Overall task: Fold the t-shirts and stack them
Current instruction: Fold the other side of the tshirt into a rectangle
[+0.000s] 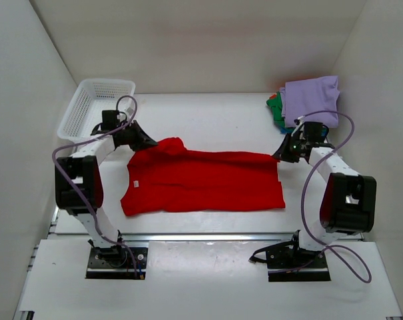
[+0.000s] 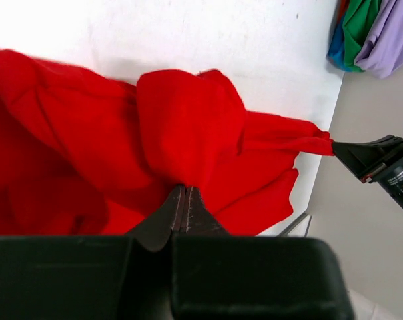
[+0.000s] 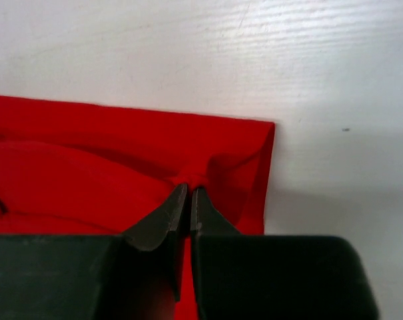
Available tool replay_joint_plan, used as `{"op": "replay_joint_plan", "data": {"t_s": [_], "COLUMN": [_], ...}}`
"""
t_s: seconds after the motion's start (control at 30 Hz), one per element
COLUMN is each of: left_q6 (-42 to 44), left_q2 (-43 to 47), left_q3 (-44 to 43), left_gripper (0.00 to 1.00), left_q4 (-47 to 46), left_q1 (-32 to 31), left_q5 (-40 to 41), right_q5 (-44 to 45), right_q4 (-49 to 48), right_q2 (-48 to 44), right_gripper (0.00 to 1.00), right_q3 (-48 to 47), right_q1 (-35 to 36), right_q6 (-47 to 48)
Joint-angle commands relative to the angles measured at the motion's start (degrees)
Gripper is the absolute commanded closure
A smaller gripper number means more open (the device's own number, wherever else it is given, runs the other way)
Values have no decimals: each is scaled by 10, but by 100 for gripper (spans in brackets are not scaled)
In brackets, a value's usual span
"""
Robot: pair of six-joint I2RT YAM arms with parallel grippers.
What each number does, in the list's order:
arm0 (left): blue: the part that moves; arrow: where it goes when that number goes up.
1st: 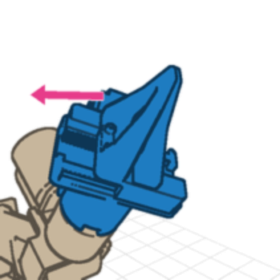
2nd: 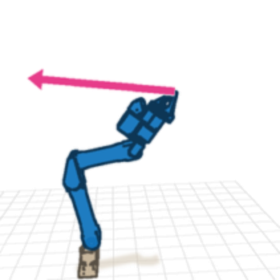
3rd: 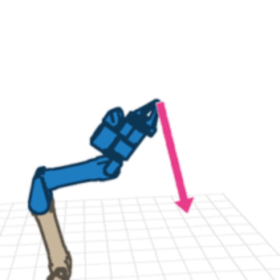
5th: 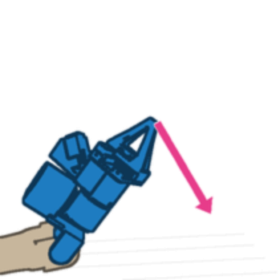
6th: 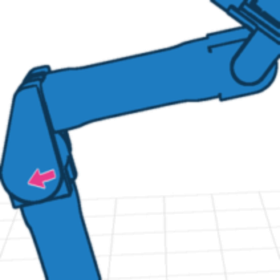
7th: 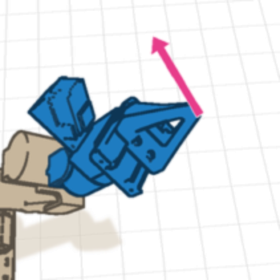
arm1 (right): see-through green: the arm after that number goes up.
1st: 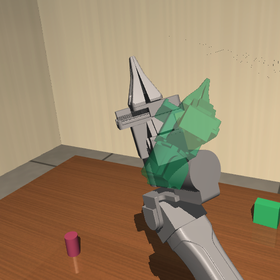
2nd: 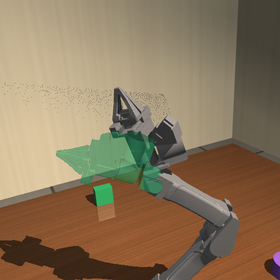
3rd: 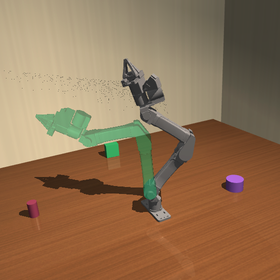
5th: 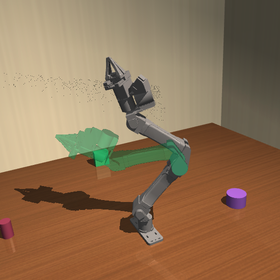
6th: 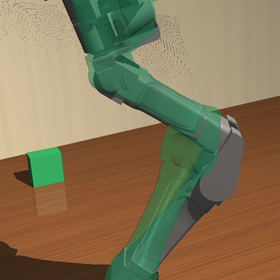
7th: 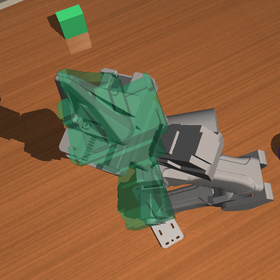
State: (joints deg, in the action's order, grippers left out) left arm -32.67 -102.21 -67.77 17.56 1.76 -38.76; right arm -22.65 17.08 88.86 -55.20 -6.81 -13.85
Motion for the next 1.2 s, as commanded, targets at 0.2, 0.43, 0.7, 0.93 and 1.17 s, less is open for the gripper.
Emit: {"op": "replay_joint_plan", "data": {"t_s": [0.2,0.43,0.7,0.93,1.17], "left_q6": [52,48,37,-15,-74], "left_q2": [140,199,239,331,442], "left_q3": [115,175,231,321,364], "left_gripper": [100,100,100,86,60], "left_q4": [35,31,17,-24,-43], "left_q1": [21,13,18,29,25], "left_q5": [13,22,32,68,157], "right_q5": [-23,-31,-34,-17,15], "right_q4": [-50,-54,-73,-24,-1], "right_q2": [-70,-76,-90,-145,-226], "right_gripper": [100,100,100,83,63], "right_q3": [76,110,151,172,175], "right_q1": [-5,-18,-36,-54,-25], "right_q6": [14,30,48,33,17]}}
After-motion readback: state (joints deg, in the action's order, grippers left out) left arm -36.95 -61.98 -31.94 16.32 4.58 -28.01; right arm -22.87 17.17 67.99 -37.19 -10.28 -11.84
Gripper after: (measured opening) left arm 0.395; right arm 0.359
